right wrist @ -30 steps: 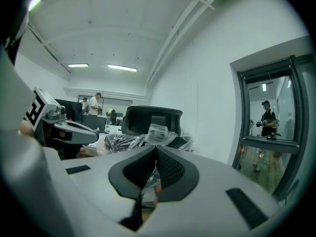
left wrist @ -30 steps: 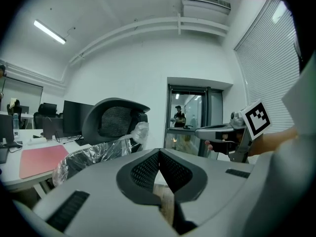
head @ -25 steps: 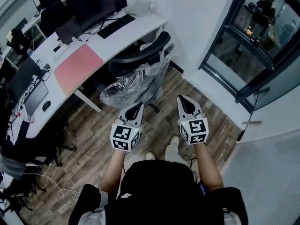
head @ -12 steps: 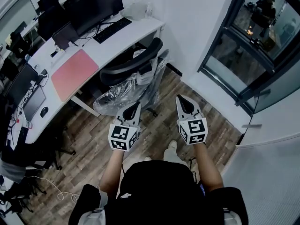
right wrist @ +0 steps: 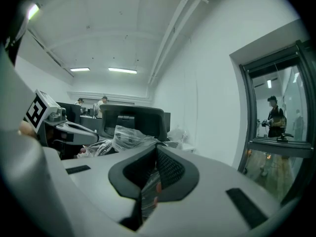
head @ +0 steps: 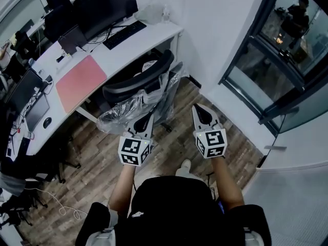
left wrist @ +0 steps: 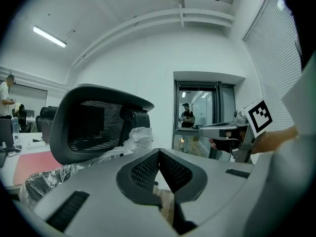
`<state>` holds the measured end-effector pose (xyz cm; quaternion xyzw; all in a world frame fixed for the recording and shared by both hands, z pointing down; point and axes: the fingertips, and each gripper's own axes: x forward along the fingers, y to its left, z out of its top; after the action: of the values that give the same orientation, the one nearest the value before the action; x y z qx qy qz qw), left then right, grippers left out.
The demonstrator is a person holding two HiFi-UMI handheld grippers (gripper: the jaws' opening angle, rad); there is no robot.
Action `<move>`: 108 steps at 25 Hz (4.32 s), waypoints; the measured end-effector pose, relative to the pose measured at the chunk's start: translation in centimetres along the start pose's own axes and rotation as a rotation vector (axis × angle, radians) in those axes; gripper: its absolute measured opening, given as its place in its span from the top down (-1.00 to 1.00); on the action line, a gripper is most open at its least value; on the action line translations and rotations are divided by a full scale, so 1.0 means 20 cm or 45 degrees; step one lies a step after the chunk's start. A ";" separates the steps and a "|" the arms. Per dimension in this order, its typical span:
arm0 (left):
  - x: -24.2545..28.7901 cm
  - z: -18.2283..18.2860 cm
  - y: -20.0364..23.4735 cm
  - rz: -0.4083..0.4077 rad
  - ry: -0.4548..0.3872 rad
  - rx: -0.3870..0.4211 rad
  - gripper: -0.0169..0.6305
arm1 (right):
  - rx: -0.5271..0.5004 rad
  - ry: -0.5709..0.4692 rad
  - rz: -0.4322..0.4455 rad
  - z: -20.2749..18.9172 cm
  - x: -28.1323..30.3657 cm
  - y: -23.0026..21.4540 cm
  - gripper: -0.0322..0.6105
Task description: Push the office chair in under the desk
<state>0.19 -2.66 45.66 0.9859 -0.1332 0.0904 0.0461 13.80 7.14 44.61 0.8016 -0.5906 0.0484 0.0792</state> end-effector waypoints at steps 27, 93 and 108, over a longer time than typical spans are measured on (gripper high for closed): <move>0.20 -0.03 0.09 0.421 0.025 -0.052 0.90 | -0.042 -0.036 0.388 -0.01 0.44 -0.20 0.83; 0.16 -0.29 0.68 0.695 0.675 0.797 -0.02 | -1.158 -0.003 0.702 -0.16 1.08 0.24 0.05; 0.18 -0.26 0.76 0.718 0.565 0.768 -0.02 | -1.193 0.005 0.804 -0.19 1.15 0.26 -0.03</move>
<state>-1.28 -17.53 52.47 0.8374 -0.3505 0.3429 -0.2416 15.72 -15.36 52.69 0.4651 -0.7601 -0.1961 0.4093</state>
